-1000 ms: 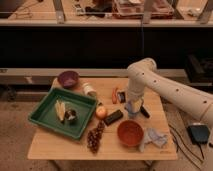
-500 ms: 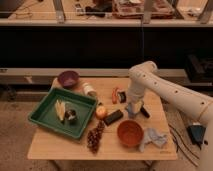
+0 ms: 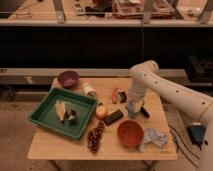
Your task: Place sponge in plastic cup
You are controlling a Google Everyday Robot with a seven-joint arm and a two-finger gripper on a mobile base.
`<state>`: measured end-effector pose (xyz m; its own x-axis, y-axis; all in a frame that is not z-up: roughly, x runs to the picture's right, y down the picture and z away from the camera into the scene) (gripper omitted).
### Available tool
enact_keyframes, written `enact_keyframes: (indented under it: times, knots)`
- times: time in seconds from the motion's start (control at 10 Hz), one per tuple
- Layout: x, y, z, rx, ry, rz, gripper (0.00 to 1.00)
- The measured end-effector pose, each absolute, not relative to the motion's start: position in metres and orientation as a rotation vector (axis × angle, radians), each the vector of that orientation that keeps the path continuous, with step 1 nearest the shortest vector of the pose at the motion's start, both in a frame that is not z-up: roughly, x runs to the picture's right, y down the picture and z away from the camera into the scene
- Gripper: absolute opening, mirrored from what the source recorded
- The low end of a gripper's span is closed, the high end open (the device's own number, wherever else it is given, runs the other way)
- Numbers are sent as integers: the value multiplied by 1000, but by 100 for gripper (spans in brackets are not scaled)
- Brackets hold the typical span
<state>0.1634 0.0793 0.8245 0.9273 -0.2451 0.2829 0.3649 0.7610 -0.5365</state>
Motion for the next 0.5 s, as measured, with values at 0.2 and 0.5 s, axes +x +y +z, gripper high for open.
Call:
enact_keyframes:
  times: [0.2, 0.5]
  knots:
    - [165, 79, 824, -624, -203, -326, 80]
    - [168, 83, 826, -641, -197, -316, 80]
